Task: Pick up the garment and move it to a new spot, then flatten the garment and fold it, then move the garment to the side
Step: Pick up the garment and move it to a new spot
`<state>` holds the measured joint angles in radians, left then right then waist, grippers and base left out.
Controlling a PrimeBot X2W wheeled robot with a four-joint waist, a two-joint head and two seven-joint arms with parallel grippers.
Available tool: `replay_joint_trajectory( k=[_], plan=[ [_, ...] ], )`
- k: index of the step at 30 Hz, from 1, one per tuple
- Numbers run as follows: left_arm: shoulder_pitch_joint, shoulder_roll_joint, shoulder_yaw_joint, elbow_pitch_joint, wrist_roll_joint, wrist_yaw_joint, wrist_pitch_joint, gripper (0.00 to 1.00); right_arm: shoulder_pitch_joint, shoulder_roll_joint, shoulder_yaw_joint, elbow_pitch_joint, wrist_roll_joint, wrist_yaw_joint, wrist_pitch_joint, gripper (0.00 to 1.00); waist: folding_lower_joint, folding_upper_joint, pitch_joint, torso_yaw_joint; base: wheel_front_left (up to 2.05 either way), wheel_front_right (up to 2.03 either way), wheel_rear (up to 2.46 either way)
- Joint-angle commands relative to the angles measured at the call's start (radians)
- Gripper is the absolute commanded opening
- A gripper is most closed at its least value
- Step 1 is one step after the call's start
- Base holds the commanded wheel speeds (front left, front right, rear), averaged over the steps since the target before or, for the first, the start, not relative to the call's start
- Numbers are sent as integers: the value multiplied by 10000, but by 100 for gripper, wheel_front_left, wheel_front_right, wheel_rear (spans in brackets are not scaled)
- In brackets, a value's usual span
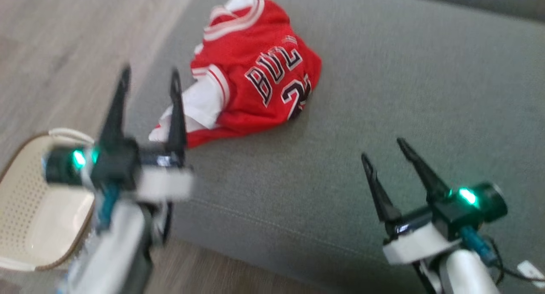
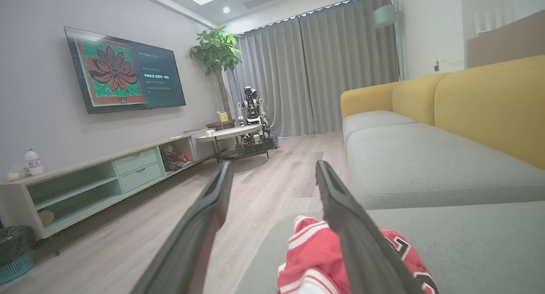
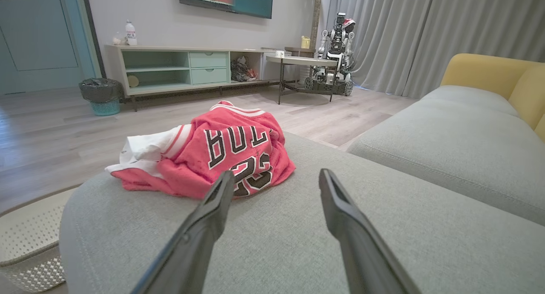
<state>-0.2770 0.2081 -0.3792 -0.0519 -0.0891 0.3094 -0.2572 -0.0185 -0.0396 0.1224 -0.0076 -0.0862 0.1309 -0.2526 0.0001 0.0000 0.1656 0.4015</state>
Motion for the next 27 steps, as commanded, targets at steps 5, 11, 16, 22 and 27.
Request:
replay_joint_trajectory(
  k=[5, 11, 16, 22, 27],
  plan=[
    [-2419, 597, 911, 1369, -182, -586, 425, 100, -1055, -245, 336, -499, -174, -2, -92, 100, -1, 0, 1631, -792, 0, 0, 0],
    [-4862, 799, 1176, 3452, -1117, -1779, 2183, 100, -1761, -588, 295, -655, -13, -2, -92, 100, -1, 0, 2581, -1325, 0, 0, 0],
    [-6450, 934, 992, 5310, -1394, -2526, 3593, 100, -1984, -908, 268, -772, 97, -2, -92, 100, -1, 0, 3085, -1502, 0, 0, 0],
    [-7558, 577, 793, 7099, -2143, -3594, 5093, 100, -2192, -1165, 257, -676, 229, -2, -92, 100, -1, 0, 3595, -1602, 0, 0, 0],
    [-8006, 348, 578, 8220, -2345, -3887, 5596, 100, -2538, -1219, 397, -630, 328, -2, -92, 100, -1, 0, 3940, -1728, 0, 0, 0]
  ],
)
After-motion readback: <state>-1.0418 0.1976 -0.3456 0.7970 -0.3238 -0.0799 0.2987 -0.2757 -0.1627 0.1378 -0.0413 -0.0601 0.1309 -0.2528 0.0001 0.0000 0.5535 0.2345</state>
